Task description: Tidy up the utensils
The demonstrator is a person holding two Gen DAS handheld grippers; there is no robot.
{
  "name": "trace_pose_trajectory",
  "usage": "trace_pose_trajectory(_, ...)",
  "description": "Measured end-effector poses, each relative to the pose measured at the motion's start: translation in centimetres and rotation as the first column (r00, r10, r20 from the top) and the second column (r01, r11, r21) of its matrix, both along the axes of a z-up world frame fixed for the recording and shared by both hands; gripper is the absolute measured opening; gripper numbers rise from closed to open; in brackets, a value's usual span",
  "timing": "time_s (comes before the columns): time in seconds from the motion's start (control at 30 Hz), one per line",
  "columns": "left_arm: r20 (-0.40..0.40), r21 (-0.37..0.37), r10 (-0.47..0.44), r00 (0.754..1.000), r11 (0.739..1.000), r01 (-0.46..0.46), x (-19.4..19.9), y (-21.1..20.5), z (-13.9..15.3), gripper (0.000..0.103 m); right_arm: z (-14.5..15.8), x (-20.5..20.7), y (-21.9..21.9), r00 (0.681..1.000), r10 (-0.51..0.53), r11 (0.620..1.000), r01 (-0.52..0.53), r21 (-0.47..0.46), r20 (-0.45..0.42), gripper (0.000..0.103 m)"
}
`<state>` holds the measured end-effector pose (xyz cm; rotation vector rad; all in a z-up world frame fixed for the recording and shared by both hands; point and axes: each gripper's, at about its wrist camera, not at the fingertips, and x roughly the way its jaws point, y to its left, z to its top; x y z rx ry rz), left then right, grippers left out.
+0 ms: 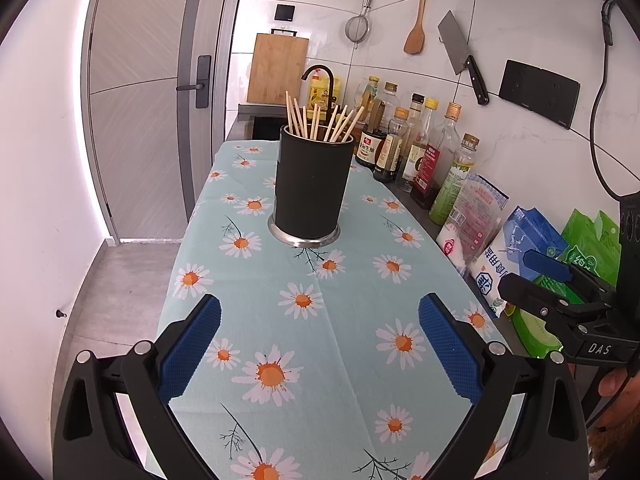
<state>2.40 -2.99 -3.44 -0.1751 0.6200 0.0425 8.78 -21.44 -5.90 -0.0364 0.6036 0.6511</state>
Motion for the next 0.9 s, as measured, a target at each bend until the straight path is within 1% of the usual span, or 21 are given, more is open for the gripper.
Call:
trace_pose_trajectory(0.6,-0.010,0.002,-0.013,1.000,1.000,0.013,0.06,-0.43,0.00,0.097,-0.04,-0.14,-0.04,1.000,0.002,1.000,-0.002,-0.004,0.007,0.099)
trace_pose_trajectory(0.9,-0.008,-0.011,-0.017,1.000,1.000,0.017,0.18,-0.52,-0.04,0.097,-0.01,-0.21,-0.14,1.000,0.001,1.000,-0.001,-0.003,0.005,0.099)
